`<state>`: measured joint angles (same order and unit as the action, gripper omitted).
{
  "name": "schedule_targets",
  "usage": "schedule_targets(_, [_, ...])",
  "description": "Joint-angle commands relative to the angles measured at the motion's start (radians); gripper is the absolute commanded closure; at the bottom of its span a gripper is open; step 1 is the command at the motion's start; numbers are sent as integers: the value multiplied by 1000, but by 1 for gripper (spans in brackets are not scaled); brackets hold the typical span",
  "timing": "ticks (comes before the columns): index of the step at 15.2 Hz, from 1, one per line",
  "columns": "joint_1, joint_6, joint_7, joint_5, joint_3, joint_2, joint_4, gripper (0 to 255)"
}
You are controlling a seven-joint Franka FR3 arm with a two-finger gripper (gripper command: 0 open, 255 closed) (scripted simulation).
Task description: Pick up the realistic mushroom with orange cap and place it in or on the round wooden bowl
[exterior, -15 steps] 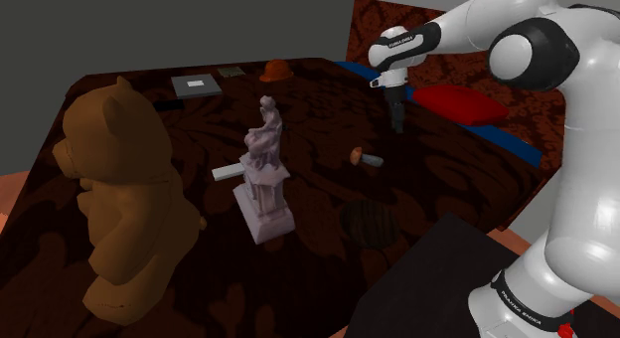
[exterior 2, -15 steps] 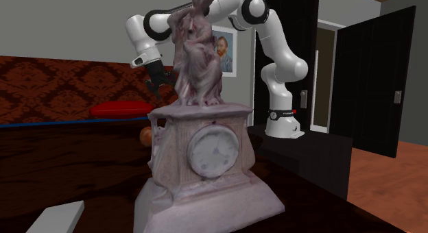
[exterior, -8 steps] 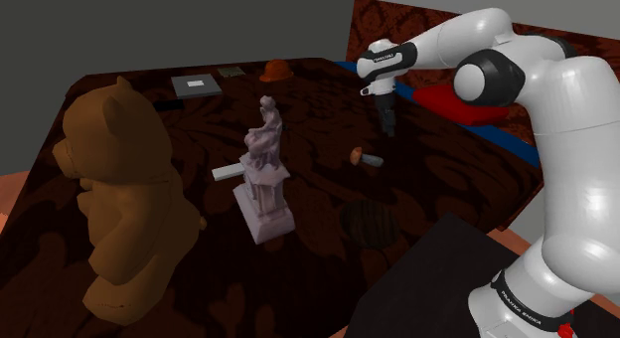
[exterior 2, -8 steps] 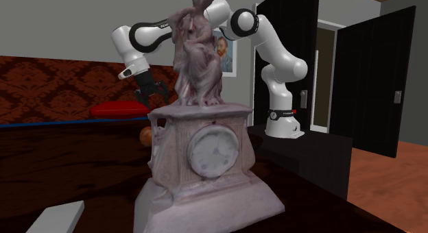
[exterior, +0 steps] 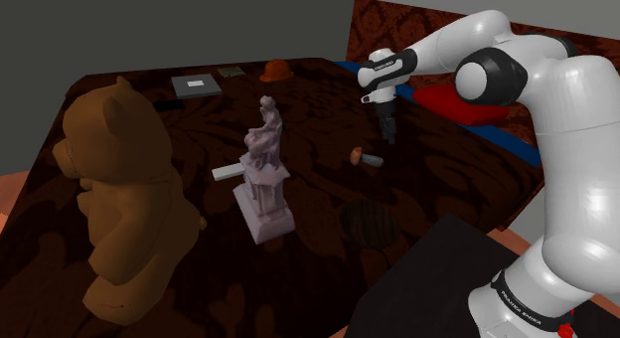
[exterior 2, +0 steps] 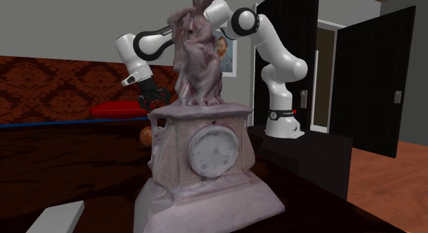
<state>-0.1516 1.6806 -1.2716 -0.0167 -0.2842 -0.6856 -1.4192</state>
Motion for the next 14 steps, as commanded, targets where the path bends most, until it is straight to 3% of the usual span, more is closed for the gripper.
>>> schedule_targets(1, [0, 2, 0, 0, 0, 0, -1, 0])
schedule_targets(4, [0, 1, 0, 0, 0, 0, -1, 0])
schedule_targets(5, [0, 1, 0, 0, 0, 0, -1, 255])
schedule_targets(14, [0, 1, 0, 0, 0, 0, -1, 255])
